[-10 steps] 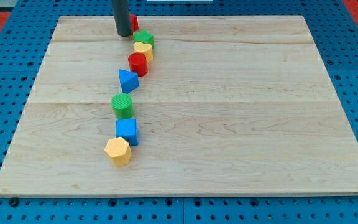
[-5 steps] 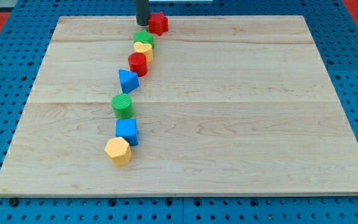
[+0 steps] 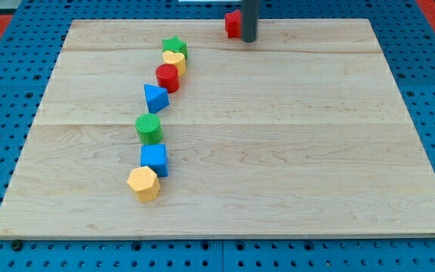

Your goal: Move the red star above the green star

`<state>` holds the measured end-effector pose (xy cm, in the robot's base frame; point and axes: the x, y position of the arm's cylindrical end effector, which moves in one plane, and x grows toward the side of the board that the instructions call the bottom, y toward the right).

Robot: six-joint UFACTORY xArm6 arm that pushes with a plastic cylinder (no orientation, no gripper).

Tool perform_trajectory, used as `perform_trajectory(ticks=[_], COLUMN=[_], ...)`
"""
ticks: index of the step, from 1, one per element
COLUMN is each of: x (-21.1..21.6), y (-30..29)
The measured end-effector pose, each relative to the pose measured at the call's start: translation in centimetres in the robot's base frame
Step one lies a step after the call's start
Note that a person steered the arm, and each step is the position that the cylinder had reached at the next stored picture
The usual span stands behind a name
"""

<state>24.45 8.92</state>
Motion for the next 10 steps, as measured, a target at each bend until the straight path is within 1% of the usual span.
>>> perform_trajectory(ticks=[1,2,3,4,5,6,8,9,10], x=[-1.8,-5.3,-5.3,-5.2,-5.2,-4.6,-2.1,-2.1,-2.1], y=[7.7,6.3,4.7,-2.4,-6.4,-8.0,-8.7,-11.6,-13.1])
